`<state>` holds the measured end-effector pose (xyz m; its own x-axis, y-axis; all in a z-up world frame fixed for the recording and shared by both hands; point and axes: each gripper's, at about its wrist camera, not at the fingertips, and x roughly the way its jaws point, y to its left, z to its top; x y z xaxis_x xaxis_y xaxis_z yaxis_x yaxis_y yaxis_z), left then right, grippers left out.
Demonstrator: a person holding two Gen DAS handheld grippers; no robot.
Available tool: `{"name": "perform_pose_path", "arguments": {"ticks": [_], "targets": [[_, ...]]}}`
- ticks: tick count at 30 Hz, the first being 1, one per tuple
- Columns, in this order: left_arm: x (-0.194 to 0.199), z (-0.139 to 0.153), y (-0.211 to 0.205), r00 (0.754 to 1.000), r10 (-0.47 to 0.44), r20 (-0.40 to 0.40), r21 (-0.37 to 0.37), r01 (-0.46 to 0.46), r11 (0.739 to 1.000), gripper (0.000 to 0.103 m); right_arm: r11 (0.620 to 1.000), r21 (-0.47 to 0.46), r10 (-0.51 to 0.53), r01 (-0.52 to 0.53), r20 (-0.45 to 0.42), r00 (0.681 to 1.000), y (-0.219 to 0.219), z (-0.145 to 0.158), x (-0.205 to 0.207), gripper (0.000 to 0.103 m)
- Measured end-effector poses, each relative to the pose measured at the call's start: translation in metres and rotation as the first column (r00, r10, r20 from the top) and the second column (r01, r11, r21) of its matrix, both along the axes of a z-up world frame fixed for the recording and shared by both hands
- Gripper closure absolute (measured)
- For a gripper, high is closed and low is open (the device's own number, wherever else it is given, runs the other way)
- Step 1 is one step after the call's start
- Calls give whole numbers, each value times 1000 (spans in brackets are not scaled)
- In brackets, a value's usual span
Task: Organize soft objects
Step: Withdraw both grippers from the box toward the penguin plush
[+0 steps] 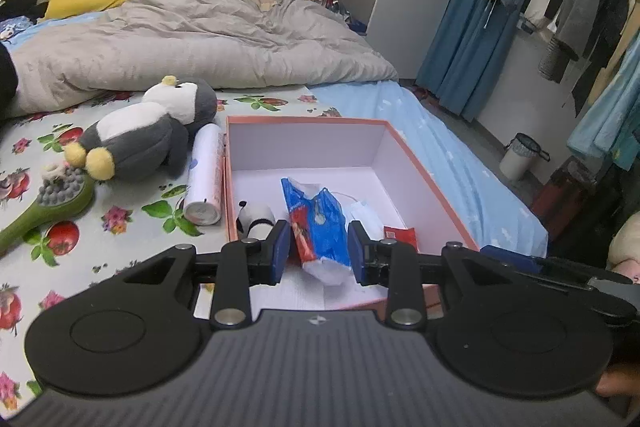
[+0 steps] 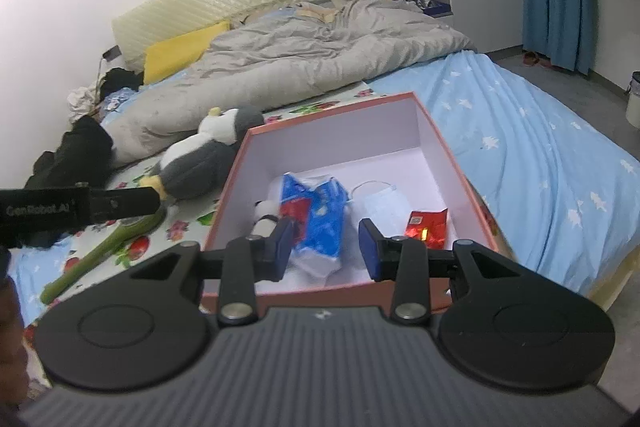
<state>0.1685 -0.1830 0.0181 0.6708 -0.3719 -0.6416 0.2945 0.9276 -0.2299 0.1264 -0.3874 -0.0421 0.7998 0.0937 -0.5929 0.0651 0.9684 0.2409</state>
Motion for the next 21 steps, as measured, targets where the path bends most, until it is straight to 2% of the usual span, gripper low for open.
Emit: {"name": "perform_pose_path", "arguments": {"ticks": [13,21], "targets": [[-66,-2,57,998,67,2,-27,-67,997,66,999,-3,53,-53,16,998,44,-1,-44,63],[-95,-1,97,990,141,15,-30,-141,990,67,989,1,146,-146,22,989,85,-4,-60,63]]}}
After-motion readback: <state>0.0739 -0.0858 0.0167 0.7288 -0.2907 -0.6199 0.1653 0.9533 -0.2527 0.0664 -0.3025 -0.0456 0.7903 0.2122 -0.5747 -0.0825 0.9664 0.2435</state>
